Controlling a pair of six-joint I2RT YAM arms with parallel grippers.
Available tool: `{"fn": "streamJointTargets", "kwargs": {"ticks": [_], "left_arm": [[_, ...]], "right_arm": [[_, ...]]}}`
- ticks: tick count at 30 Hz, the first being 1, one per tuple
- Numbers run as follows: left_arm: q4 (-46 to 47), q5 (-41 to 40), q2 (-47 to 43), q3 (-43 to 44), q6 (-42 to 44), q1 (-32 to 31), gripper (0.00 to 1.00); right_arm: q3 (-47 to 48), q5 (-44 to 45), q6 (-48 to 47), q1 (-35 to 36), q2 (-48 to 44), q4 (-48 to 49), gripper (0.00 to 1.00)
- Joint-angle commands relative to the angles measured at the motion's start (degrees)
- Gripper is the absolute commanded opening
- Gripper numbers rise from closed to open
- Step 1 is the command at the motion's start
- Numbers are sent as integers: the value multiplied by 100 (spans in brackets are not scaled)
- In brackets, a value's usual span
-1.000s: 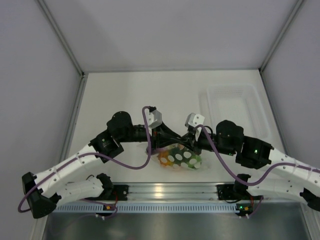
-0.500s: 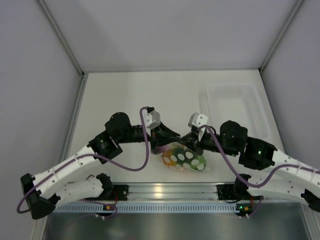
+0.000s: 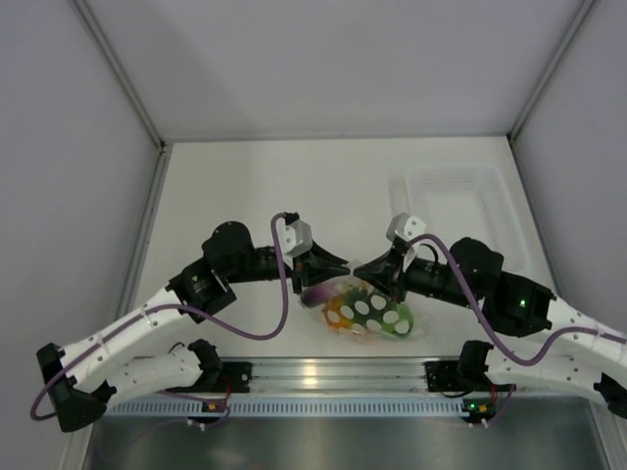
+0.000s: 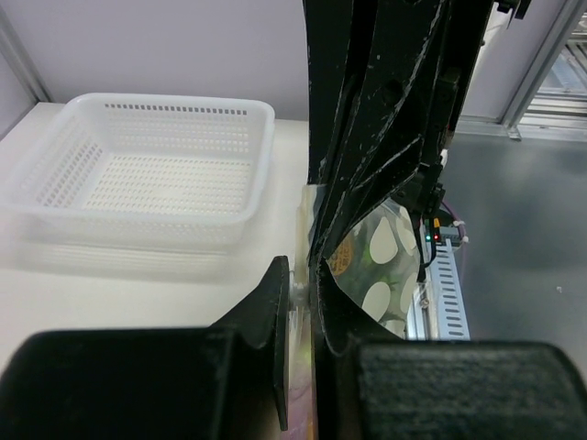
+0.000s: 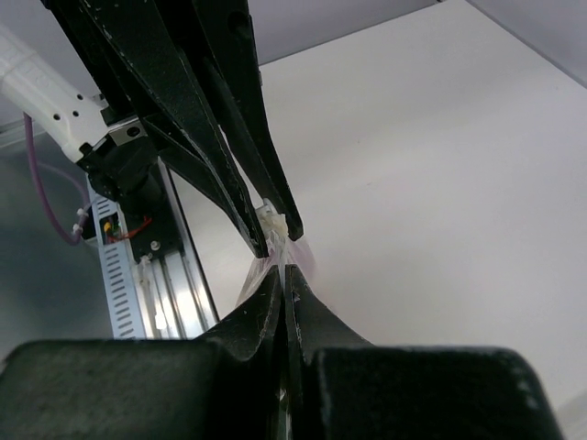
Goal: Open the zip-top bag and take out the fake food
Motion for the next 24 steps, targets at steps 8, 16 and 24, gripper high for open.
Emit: {"fn": "streamJointTargets", "kwargs": {"ticks": [8,16,24], "left_arm": [[-132,-836,-858,-575,121,44,0],[-132,-1313,-1789,-1138,-274,44,0],[-71,-1243,-2150,-1551,-529,35,0]], "right_arm": [[641,393,29,-37,-681,340,0],[826,455,-164,-37,-980,50,0],[922,657,-199,-46,-1454,-319,0]]}}
